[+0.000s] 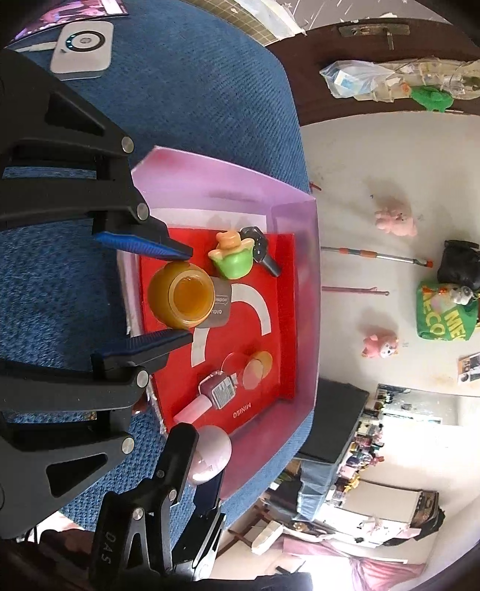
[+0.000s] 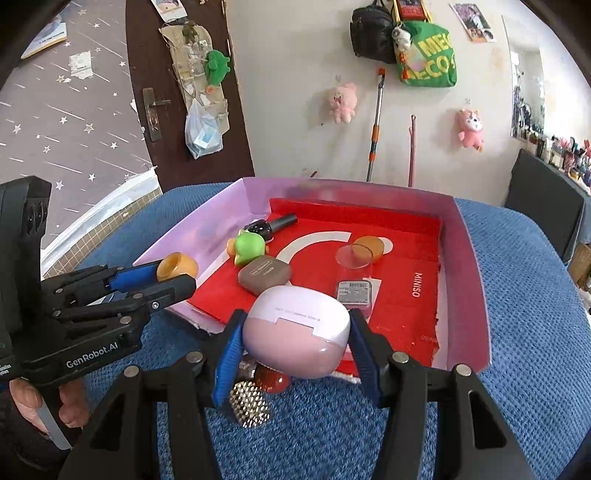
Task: Organize rigid objects
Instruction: 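Carry the amber cup with left tool while right tool carries the pink case into the box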
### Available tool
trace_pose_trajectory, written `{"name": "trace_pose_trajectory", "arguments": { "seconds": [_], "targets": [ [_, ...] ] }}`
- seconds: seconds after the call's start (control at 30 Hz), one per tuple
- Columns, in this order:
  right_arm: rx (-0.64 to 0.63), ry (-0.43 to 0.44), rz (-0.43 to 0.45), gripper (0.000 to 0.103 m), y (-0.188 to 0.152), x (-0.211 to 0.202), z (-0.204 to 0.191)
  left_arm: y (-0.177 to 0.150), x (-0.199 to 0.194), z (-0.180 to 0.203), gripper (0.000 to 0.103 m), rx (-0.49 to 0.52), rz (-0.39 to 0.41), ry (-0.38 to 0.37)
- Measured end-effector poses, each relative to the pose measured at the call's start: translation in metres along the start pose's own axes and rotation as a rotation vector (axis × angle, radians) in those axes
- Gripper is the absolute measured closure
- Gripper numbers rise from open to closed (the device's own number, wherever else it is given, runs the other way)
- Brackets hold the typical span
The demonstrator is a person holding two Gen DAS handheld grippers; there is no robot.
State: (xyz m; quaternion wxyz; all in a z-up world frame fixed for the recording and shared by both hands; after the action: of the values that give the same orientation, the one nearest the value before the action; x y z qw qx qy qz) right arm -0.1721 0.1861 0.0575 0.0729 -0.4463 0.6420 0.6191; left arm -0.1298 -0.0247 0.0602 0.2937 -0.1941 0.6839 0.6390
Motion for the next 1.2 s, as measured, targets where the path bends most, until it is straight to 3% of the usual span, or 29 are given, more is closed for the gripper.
{"name": "trace_pose_trajectory", "arguments": {
  "seconds": [0.53, 0.77, 1.2],
  "targets": [
    [0.055, 0.077, -0.171, 0.046, 0.01, 0.053, 0.012, 0.001, 0.046, -0.007, 0.067, 0.022, -0.173, -0.031],
    [0.086, 0.088, -0.215, 0.046, 0.01, 0.069, 0.02, 0.003, 0.057, -0.005, 0.067, 0.034, -0.203, -0.041],
    [0.065, 0.01, -0.184, 0.046, 0.019, 0.079, 0.034, 0.01, 0.081, -0.006, 0.067, 0.028, -0.227, -0.051]
  ]
}}
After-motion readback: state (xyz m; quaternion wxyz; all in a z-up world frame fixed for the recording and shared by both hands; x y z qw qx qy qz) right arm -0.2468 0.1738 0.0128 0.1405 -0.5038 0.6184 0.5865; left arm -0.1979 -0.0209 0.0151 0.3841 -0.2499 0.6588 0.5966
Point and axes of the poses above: each gripper's, at about its wrist camera, not at the fingertips, and x roughly the way its jaws point, z to its right, y to its top, the point moved 1 cm from there along x, roughly the way its jaws point, and after that the axes turned 7 degrees about x, right-handed, at the moved point
